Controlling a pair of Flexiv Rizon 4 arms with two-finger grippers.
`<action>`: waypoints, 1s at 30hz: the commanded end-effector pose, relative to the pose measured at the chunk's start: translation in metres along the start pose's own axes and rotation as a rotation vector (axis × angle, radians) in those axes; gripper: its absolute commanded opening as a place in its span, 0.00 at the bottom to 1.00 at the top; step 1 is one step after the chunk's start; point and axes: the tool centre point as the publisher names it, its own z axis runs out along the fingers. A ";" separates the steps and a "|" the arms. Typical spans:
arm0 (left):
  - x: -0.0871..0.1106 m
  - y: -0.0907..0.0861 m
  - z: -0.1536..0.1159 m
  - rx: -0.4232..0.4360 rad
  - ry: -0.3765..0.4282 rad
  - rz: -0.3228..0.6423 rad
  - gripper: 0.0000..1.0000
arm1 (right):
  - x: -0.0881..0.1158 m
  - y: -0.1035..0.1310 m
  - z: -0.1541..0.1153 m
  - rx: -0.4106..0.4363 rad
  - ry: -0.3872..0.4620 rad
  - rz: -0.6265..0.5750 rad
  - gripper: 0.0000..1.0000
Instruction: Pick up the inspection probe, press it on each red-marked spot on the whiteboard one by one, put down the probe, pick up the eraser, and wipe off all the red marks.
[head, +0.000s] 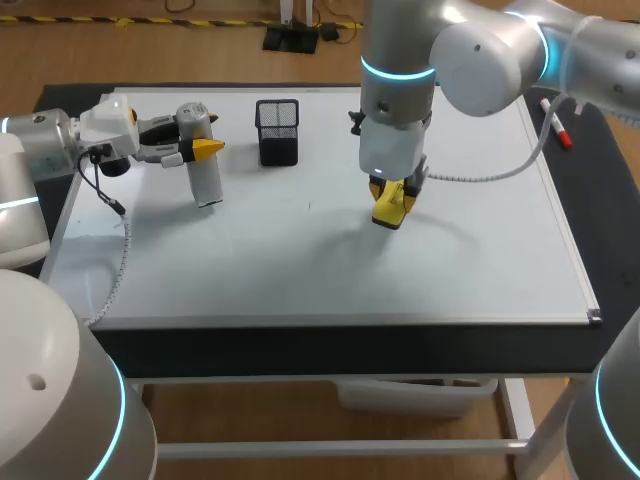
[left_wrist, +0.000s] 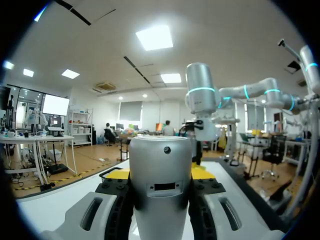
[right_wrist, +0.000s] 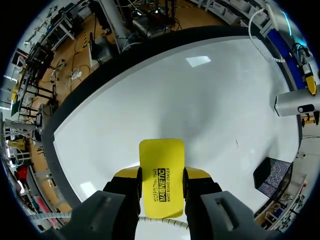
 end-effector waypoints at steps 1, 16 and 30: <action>0.000 -0.001 0.000 0.001 0.000 0.001 0.00 | -0.004 -0.008 -0.002 0.006 0.010 -0.014 0.00; 0.000 -0.001 0.000 0.001 0.000 0.001 0.00 | -0.026 -0.068 -0.005 0.012 0.019 -0.161 0.00; 0.000 -0.001 0.000 0.001 0.000 0.001 0.00 | -0.051 -0.138 -0.007 0.026 0.031 -0.250 0.00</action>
